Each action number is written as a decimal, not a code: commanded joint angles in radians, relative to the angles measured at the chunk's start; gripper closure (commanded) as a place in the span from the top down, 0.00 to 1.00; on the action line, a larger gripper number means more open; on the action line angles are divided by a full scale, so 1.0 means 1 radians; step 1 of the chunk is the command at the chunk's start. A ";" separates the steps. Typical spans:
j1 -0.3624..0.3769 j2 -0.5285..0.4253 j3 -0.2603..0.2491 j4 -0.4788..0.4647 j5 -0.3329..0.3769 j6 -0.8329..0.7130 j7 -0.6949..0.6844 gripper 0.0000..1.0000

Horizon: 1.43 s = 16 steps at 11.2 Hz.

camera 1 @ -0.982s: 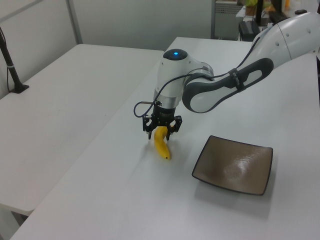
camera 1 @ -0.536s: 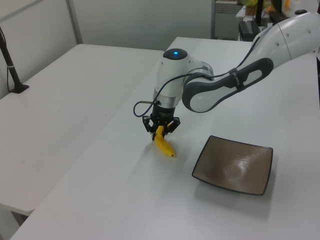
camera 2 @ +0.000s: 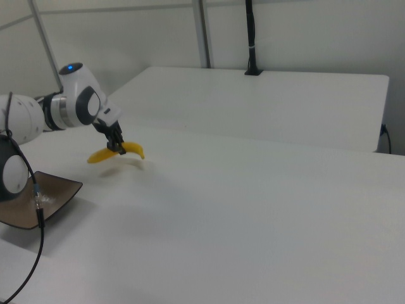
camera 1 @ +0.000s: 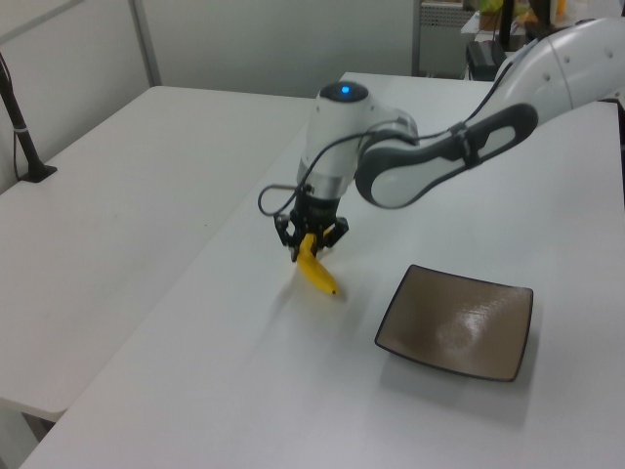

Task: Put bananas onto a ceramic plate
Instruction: 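Lift the banana and carry it over the brown square plate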

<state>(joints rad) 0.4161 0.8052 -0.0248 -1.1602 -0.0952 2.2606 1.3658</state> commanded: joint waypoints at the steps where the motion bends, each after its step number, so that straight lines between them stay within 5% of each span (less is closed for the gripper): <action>1: 0.010 -0.235 0.002 -0.182 -0.008 -0.057 -0.072 0.07; 8: 0.000 -0.512 0.075 -0.282 0.028 -0.490 -0.401 0.08; 11: 0.013 -0.531 0.114 -0.297 0.043 -0.671 -0.442 0.08; 16: 0.134 -0.509 0.115 -0.404 0.058 -0.693 -0.367 0.09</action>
<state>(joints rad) 0.5034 0.3120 0.0990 -1.4908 -0.0566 1.5738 0.9563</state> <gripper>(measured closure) 0.678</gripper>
